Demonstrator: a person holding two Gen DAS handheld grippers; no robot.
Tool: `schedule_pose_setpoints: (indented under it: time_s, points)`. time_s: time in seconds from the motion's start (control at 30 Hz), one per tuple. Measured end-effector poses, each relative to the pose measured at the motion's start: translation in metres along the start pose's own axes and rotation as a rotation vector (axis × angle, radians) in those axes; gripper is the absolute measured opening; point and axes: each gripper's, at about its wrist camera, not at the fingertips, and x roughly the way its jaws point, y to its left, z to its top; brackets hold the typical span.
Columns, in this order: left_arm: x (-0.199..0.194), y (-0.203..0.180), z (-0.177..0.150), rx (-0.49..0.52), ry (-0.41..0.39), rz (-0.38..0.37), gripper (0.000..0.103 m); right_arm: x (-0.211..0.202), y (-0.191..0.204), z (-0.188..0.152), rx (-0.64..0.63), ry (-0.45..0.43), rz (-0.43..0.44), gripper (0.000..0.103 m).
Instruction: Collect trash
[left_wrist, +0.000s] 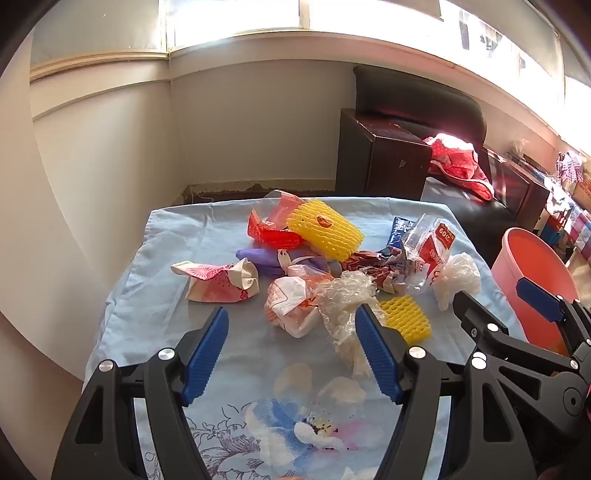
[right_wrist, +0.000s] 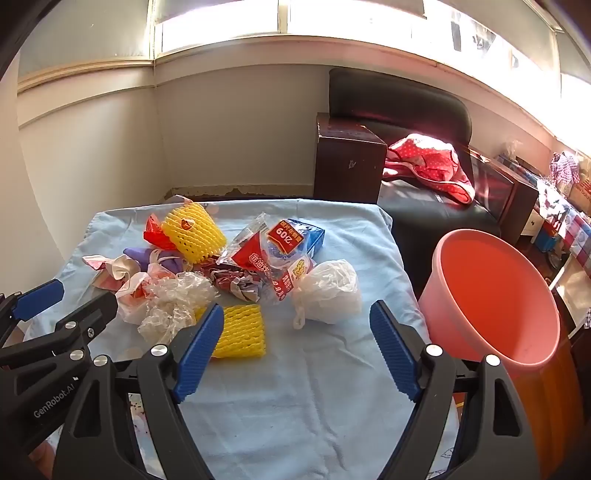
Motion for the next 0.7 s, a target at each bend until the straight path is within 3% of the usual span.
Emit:
schedule_pose_setpoints:
  time_s: [0.7]
  points:
    - [0.0001, 0.0001, -0.0002, -0.004, 0.007, -0.005, 0.070, 0.0014, 0.0020, 0.0002, -0.007, 0.006, -0.007, 0.082]
